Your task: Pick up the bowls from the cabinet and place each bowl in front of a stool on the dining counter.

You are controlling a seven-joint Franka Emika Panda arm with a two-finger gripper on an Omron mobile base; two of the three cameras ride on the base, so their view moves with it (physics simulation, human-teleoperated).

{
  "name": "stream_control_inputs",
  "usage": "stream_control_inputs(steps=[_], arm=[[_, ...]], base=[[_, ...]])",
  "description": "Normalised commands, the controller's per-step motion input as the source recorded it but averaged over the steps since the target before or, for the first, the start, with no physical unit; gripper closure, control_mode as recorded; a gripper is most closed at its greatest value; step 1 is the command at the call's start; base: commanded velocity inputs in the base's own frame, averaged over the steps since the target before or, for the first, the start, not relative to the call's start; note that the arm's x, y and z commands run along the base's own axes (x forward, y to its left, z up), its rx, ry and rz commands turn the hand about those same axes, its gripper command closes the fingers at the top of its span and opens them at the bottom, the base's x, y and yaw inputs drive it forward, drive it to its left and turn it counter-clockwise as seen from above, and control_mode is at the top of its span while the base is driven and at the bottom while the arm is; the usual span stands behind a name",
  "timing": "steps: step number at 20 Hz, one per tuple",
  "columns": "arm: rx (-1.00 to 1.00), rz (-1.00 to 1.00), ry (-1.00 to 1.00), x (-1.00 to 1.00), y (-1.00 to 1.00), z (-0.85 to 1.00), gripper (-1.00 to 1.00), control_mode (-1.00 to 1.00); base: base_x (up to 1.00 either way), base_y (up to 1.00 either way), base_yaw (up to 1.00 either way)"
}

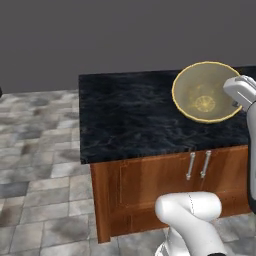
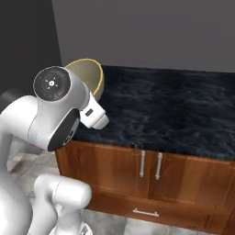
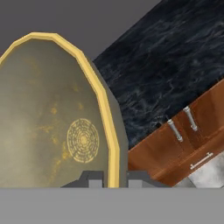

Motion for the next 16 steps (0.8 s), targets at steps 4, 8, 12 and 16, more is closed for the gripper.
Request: stream_control_inputs(steps=[4,8,12,16], arm=[[0.0,0.0,0.0,0.0,0.0,0.0,1.0,1.0],[0.0,0.0,0.0,0.0,0.0,0.0,1.0,1.0],[0.0,0.0,0.0,0.0,0.0,0.0,1.0,1.0],[0.0,0.0,0.0,0.0,0.0,0.0,1.0,1.0]], base=[[0.05,1.0,-0.26],[0.03,1.0,-0.3],[0.09,1.0,-0.39],[0.25,1.0,-0.48]])
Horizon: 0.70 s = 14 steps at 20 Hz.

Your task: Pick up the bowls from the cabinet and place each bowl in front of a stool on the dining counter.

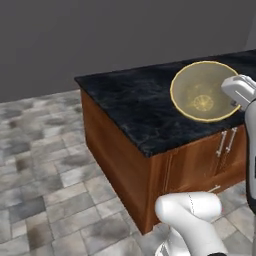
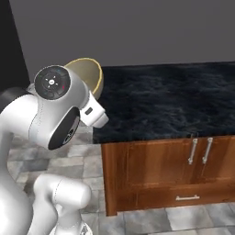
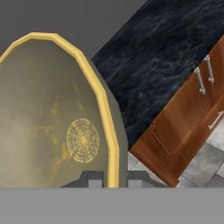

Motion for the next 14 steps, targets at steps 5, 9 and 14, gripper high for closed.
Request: stream_control_inputs(steps=[5,9,14], arm=[[0.0,0.0,0.0,0.0,0.0,0.0,1.0,1.0],[0.0,0.0,0.0,0.0,0.0,0.0,1.0,1.0],[0.0,0.0,0.0,0.0,0.0,0.0,1.0,1.0]], base=[[0.46,1.0,-0.6],[0.51,0.99,-0.66],[0.46,0.97,-0.66]])
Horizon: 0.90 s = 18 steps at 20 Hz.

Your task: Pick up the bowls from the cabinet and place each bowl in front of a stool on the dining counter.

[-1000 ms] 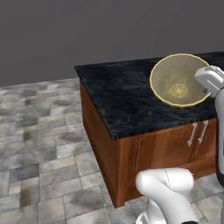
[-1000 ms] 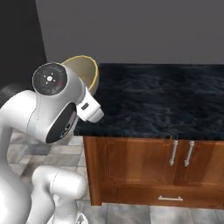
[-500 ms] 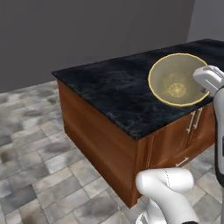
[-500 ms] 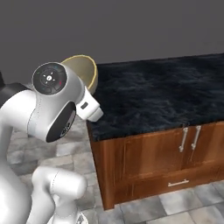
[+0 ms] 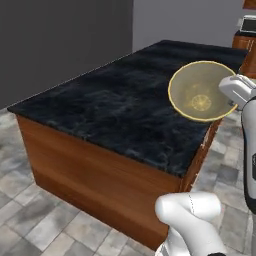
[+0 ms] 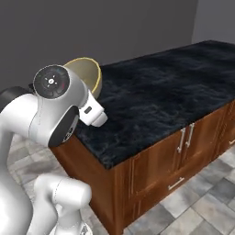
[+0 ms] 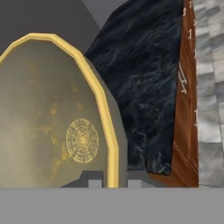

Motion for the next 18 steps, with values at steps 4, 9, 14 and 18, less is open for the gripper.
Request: stream_control_inputs(steps=[4,9,14,18], arm=[[0.0,0.0,0.0,0.0,0.0,0.0,1.0,1.0],[0.0,0.0,0.0,0.0,0.0,0.0,1.0,1.0],[0.0,0.0,0.0,0.0,0.0,0.0,1.0,1.0],[0.0,0.0,0.0,0.0,0.0,0.0,1.0,1.0]], base=[[0.4,0.97,-0.66],[0.28,0.96,-0.64],[0.18,0.96,-0.63],[0.03,0.99,-0.58]])
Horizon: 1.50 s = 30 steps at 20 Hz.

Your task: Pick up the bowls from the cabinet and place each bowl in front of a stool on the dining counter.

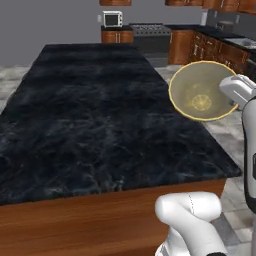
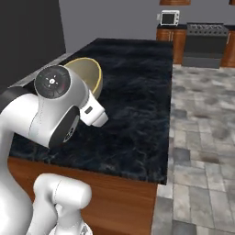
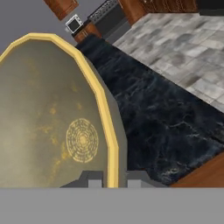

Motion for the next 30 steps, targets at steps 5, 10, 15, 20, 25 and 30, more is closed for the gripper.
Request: stream_control_inputs(steps=[5,10,15,20,25,30], arm=[[0.0,0.0,0.0,0.0,0.0,0.0,1.0,1.0],[0.0,0.0,0.0,0.0,0.0,0.0,1.0,1.0],[0.0,0.0,0.0,0.0,0.0,0.0,1.0,1.0],[0.0,0.0,0.0,0.0,0.0,0.0,1.0,1.0],[0.0,0.0,0.0,0.0,0.0,0.0,1.0,1.0],[0.0,0.0,0.0,0.0,0.0,0.0,1.0,1.0]], base=[[0.0,1.0,-0.52],[0.0,1.0,-0.46],[-0.01,1.0,-0.39],[-0.19,1.0,-0.27],[-0.36,1.0,-0.19],[-0.26,1.0,-0.19]])
